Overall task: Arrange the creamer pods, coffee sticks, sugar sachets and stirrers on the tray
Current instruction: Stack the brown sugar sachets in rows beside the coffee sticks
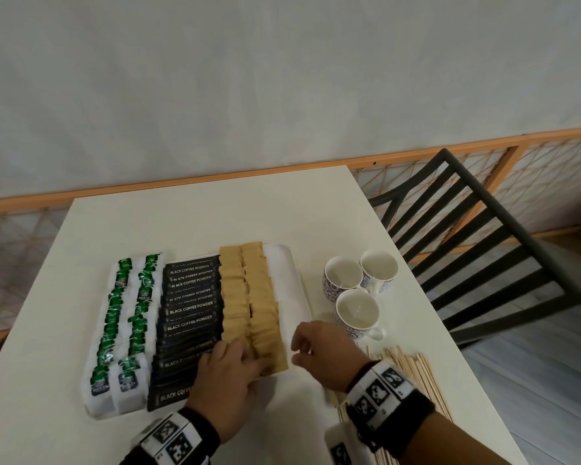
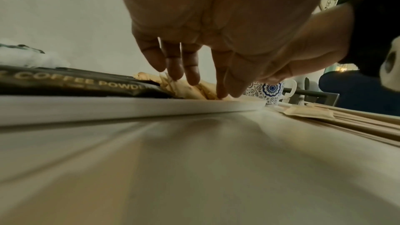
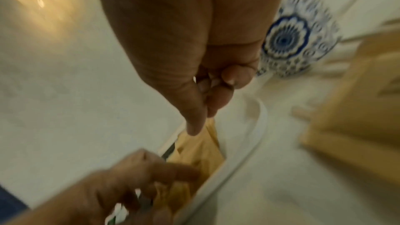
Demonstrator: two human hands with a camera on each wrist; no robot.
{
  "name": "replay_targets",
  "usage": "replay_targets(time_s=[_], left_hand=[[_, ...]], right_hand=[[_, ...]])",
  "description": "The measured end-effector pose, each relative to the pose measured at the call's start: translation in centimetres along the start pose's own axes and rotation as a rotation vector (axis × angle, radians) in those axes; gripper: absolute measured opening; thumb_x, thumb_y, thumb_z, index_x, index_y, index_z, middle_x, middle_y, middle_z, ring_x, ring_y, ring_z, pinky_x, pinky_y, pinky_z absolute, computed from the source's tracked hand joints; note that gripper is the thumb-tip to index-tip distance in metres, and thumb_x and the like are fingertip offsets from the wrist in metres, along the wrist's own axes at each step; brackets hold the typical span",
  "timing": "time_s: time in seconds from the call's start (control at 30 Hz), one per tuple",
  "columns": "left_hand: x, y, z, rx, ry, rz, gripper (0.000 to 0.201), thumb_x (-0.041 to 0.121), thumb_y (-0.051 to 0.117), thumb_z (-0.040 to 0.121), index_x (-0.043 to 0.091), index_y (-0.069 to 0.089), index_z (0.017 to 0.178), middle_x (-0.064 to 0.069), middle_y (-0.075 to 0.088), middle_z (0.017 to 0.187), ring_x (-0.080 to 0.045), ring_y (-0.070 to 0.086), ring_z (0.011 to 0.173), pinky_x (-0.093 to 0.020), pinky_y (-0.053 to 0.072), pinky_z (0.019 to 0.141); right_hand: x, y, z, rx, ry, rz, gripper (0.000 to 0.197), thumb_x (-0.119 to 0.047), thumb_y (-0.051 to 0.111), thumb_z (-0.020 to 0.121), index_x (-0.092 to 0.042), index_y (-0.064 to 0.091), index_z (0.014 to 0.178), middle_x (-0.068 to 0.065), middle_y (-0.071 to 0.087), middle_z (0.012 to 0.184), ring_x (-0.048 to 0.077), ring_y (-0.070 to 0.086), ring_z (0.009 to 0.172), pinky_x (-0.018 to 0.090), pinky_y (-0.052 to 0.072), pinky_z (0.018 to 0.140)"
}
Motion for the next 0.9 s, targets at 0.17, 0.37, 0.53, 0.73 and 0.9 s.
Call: replay_targets(time_s=[0.17, 0.37, 0.53, 0.73, 0.9], left_hand=[[0.5, -0.5, 0.0, 0.025, 0.011, 0.006, 0.031, 0.04, 0.067, 0.063, 0.045, 0.065, 0.093, 0.015, 0.037, 0.082, -0.01, 0.038, 0.074, -0.024, 0.033, 0.06], [0.1, -0.7, -0.8, 0.077, -0.017, -0.148, 0.023, 0.045, 0.046, 0.075, 0.04, 0.066, 0.085, 0.015, 0.043, 0.081, -0.01, 0.046, 0.069, -0.026, 0.043, 0.053], [-0.2, 0.3, -1.8, 0.065, -0.018, -0.193, 0.016, 0.047, 0.048, 0.076, 0.041, 0.062, 0.082, 0.018, 0.043, 0.082, -0.007, 0.046, 0.071, -0.023, 0.039, 0.052], [-1.2, 0.9, -2.8, 0.066, -0.037, -0.2, 0.016, 0.049, 0.049, 0.074, 0.043, 0.061, 0.082, 0.022, 0.037, 0.083, -0.004, 0.041, 0.072, -0.017, 0.03, 0.054], [-1.6, 1.3, -3.3, 0.042, -0.053, -0.163, 0.014, 0.051, 0.049, 0.07, 0.045, 0.058, 0.078, 0.023, 0.032, 0.081, -0.001, 0.036, 0.067, -0.011, 0.019, 0.053]], right_hand=[[3.9, -3.8, -4.5, 0.03, 0.083, -0.047, 0.008, -0.021, 0.066, 0.086, -0.025, 0.069, 0.092, -0.018, 0.059, 0.084, -0.001, 0.055, 0.082, 0.008, 0.041, 0.074], [6.0, -2.3, -7.2, -0.025, 0.176, -0.166, 0.019, -0.039, 0.059, 0.088, -0.03, 0.065, 0.104, -0.01, 0.063, 0.101, 0.008, 0.058, 0.094, 0.022, 0.048, 0.084], [4.8, -0.1, -6.3, -0.047, 0.188, -0.409, 0.033, -0.041, 0.055, 0.088, -0.019, 0.054, 0.112, 0.003, 0.056, 0.115, 0.023, 0.056, 0.104, 0.033, 0.045, 0.085], [4.9, 0.7, -5.4, -0.122, 0.239, -0.538, 0.054, -0.053, 0.063, 0.082, -0.016, 0.051, 0.12, 0.008, 0.049, 0.123, 0.026, 0.051, 0.109, 0.038, 0.045, 0.09], [5.7, 0.1, -5.6, -0.123, 0.28, -0.529, 0.066, -0.063, 0.066, 0.074, -0.019, 0.049, 0.12, 0.007, 0.049, 0.122, 0.026, 0.052, 0.109, 0.039, 0.043, 0.09]])
Point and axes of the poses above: each hand's wrist, its own z-axis towards the middle knuckle, its own y-axis out of the palm, x = y × z, the point moved 10 cm from there along z, towards the middle knuckle
